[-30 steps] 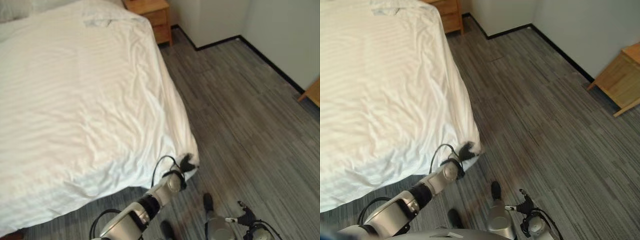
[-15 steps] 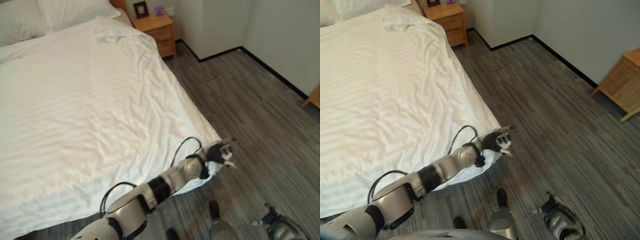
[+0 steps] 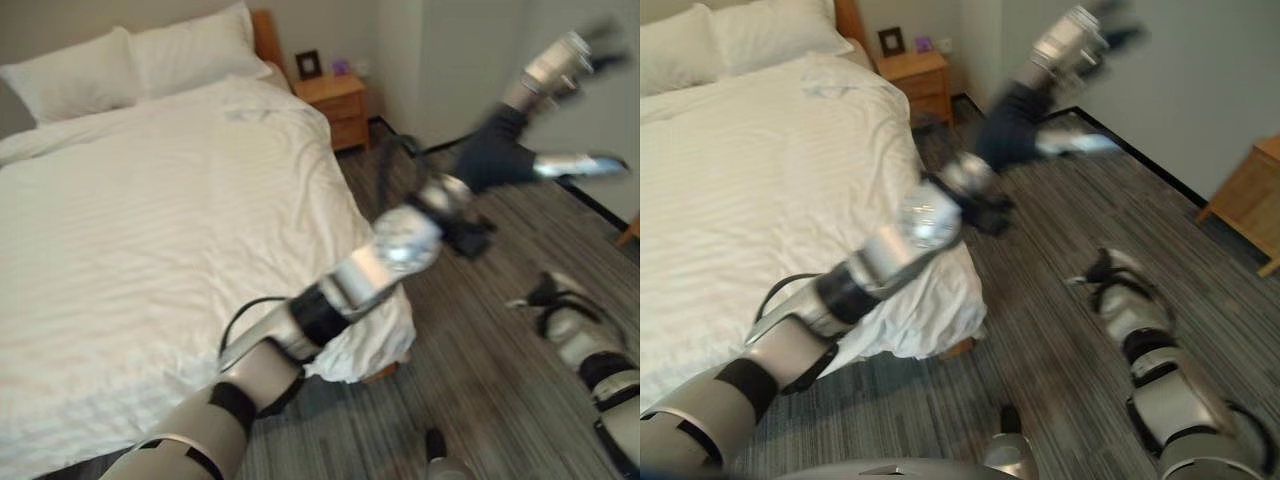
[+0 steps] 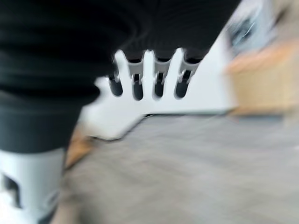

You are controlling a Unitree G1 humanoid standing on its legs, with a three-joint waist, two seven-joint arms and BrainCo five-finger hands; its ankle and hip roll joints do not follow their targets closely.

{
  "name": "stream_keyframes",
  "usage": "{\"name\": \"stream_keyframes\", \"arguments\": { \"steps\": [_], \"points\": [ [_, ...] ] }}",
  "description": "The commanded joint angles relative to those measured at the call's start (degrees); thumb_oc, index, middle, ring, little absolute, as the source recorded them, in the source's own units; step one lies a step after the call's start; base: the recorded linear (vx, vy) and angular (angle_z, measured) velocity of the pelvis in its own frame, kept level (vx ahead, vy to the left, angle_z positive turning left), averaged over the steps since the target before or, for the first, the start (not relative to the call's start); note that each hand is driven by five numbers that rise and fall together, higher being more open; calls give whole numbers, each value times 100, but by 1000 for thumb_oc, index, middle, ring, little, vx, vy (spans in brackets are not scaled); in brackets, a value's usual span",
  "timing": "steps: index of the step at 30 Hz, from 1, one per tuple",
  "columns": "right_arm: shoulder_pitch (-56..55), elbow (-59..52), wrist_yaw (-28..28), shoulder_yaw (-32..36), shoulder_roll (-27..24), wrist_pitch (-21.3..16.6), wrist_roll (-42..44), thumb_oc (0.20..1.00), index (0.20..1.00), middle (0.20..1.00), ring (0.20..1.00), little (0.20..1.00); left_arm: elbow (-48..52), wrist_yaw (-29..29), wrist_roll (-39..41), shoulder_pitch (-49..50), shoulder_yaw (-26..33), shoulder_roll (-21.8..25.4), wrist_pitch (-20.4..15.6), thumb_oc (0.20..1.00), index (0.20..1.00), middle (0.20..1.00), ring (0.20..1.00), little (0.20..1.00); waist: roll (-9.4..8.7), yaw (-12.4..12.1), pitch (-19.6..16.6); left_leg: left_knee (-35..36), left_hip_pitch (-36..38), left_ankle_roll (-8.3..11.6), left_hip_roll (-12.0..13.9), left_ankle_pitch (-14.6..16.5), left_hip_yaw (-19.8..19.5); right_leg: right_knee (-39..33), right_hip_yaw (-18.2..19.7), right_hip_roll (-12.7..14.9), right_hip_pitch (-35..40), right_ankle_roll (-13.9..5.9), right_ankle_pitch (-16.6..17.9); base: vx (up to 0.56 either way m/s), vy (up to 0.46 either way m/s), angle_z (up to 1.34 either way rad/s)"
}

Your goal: Making the bed.

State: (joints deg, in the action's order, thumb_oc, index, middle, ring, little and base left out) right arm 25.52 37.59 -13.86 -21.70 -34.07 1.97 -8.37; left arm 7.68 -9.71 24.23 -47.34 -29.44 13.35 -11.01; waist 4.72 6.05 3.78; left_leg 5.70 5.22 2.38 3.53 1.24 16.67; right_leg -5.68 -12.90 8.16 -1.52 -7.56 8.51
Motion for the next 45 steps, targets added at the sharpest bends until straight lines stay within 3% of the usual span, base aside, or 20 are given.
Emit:
{"name": "stream_keyframes", "arguments": {
  "steps": [1, 4, 6, 7, 8, 13, 20, 21, 22, 24, 25, 26, 27, 28, 34, 38, 40, 42, 43, 45],
  "points": [
    [45, -1043, 127, 826, -60, -1065, 2027, 200, 200, 200, 200, 200, -116, 128, -315, 1396, 862, 928, -155, 1000, 1000, 1000, 1000, 1000, -528, -173, 37, -70, -139, 242, 245, -31, 12, 68, -450, 396, 486, -311, -633, 13, -22, 29],
    [-379, -1279, 354, 1498, 545, -1415, 2953, 200, 200, 200, 200, 200, -378, 233, -203, 3295, 2245, 1158, -241, 1000, 1000, 1000, 1000, 1000, -624, -529, 1, -70, -194, 255, 220, -76, -229, 68, -704, 403, 602, -242, -685, 55, -33, 50],
    [-502, -1357, 418, 1666, 659, -1485, 3269, 200, 200, 200, 200, 200, -546, 280, -28, 3743, 2550, 1129, -258, 1000, 1000, 1000, 1000, 1000, -642, -629, -19, -70, -212, 263, 214, -85, -292, 68, -783, 407, 634, -228, -705, 56, -26, 44],
    [-684, -1478, 651, 2002, 1018, -1640, 4096, 200, 200, 200, 200, 200, -972, 417, 162, 4659, 3170, 1094, -237, 1000, 1000, 1000, 1000, 1000, -661, -886, 4, -70, -241, 264, 188, -98, -426, 68, -938, 429, 722, -208, -747, 70, -18, 55],
    [-730, -1434, 717, 2121, 1159, -1714, 4383, 200, 200, 200, 200, 200, -1211, 438, 202, 4902, 3327, 1060, -213, 1000, 1000, 1000, 1000, 1000, -656, -1014, 17, -70, -246, 267, 175, -91, -501, 68, -1008, 432, 773, -204, -774, 108, -25, 53],
    [-450, -1021, 1192, 2653, 2006, -1958, 6418, 200, 200, 200, 200, 200, -2173, 523, 771, 5796, 3883, 809, -99, 1000, 1000, 1000, 1000, 1000, -571, -1582, 136, -70, -422, 274, 77, -174, -803, 68, -1349, 475, 875, -196, -832, 53, -7, 52],
    [37, -865, 1397, 2456, 2347, -2128, 7026, 200, 200, 200, 200, 200, -2247, 668, 1397, 6049, 3820, 485, -195, 1000, 1000, 1000, 1000, 1000, -351, -2012, 507, -70, -1003, 355, 29, -412, -1028, 68, -1590, 524, 507, -210, -779, -71, 15, 34],
    [262, -875, 1408, 2376, 2388, -2169, 7054, 200, 200, 200, 200, 200, -2226, 689, 1445, 5974, 3659, 476, -228, 1000, 1000, 1000, 1000, 1000, -239, -2078, 696, -70, -1225, 421, 43, -513, -1089, 68, -1613, 525, 312, -195, -728, 2, -33, 22],
    [264, -873, 1407, 2373, 2389, -2166, 7054, 200, 200, 200, 200, 200, -2231, 687, 1445, 5973, 3662, 474, -228, 1000, 1000, 1000, 1000, 1000, -254, -2073, 668, -70, -1179, 465, 59, -397, -1132, 68, -1542, 507, 357, -232, -841, -85, -54, 22],
    [365, -903, 1418, 2249, 2414, -2194, 7039, 200, 200, 200, 200, 200, -2242, 688, 1444, 5880, 3521, 472, -275, 1000, 1000, 1000, 1000, 1000, -138, -2093, 868, -70, -1388, 511, 85, -487, -1168, 68, -1528, 484, 164, -208, -813, -99, -53, 16],
    [430, -855, 1378, 2194, 2465, -2274, 6990, 200, 200, 200, 200, 200, -2240, 659, 1393, 5773, 3406, 522, -333, 1000, 1000, 1000, 1000, 1000, 23, -2073, 1096, -70, -1608, 555, 110, -591, -1158, 68, -1477, 480, -85, -188, -762, -102, -33, 11],
    [432, -854, 1377, 2195, 2464, -2274, 6990, 200, 200, 200, 200, 200, -2242, 659, 1393, 5769, 3405, 521, -334, 1000, 1000, 1000, 1000, 1000, 23, -2075, 1093, -70, -1612, 556, 111, -592, -1157, 68, -1476, 480, -90, -187, -761, -184, -16, 4],
    [456, -666, 1340, 2219, 2479, -2260, 6964, 200, 200, 200, 200, 200, -2228, 677, 1345, 5779, 3367, 515, -355, 1000, 1000, 1000, 1000, 1000, 204, -2047, 1229, -70, -1771, 595, 127, -668, -1100, 68, -1437, 511, -271, -182, -739, -86, 15, -4],
    [464, -658, 1343, 2219, 2472, -2260, 6966, 200, 200, 200, 200, 200, -2230, 678, 1344, 5775, 3365, 509, -357, 1000, 1000, 1000, 1000, 1000, 208, -2053, 1219, -70, -1787, 596, 131, -671, -1095, 68, -1431, 507, -289, -179, -735, -120, 38, -5],
    [378, 48, 1285, 2898, 2160, -2161, 6968, 200, 200, 200, 200, 200, -2426, 840, 1360, 5915, 3393, 219, -297, 1000, 1000, 1000, 1000, 1000, 742, -1860, 1383, -70, -2261, 623, 190, -746, -669, 68, -1042, 634, -994, -278, -620, -110, 106, -31],
    [-242, 57, 1146, 3691, 1815, -2211, 7012, 200, 200, 200, 200, 200, -2624, 892, 1304, 5798, 3296, 81, -121, 1000, 1000, 1000, 1000, 1000, 788, -1547, 1310, -70, -2175, 518, 136, -742, -441, 68, -906, 697, -1082, -286, -523, -49, 108, -37],
    [-846, 285, 1034, 4406, 1360, -2145, 6925, 200, 200, 200, 200, 200, -2520, 1031, 1216, 5717, 3221, 154, -37, 1000, 1000, 1000, 1000, 1000, 715, -1160, 1076, -70, -2018, 429, 10, -579, -437, 68, -872, 794, -987, -328, -516, 71, 101, -18],
    [-1161, 496, 990, 4825, 1017, -2090, 6900, 200, 200, 200, 200, 200, -2379, 1081, 1233, 5750, 3225, 186, 6, 1000, 1000, 1000, 1000, 1000, 657, -901, 934, -70, -1905, 363, -64, -469, -441, 68, -865, 873, -911, -370, -512, 86, 72, 10],
    [-1171, 504, 999, 4832, 1004, -2083, 6905, 200, 200, 200, 200, 200, -2370, 1080, 1233, 5761, 3213, 183, 11, 1000, 1000, 1000, 1000, 1000, 661, -904, 931, -70, -1897, 357, -73, -464, -443, 68, -868, 882, -901, -377, -515, 79, 96, -9],
    [-1536, 668, 858, 5220, 590, -2002, 6695, 200, 200, 200, 200, 200, -2197, 1122, 1349, 5785, 3225, 184, 63, 1000, 1000, 1000, 1000, 1000, 521, -612, 802, -70, -1685, 255, -159, -316, -356, 68, -796, 933, -831, -435, -471, 77, 120, -35]
  ]
}}
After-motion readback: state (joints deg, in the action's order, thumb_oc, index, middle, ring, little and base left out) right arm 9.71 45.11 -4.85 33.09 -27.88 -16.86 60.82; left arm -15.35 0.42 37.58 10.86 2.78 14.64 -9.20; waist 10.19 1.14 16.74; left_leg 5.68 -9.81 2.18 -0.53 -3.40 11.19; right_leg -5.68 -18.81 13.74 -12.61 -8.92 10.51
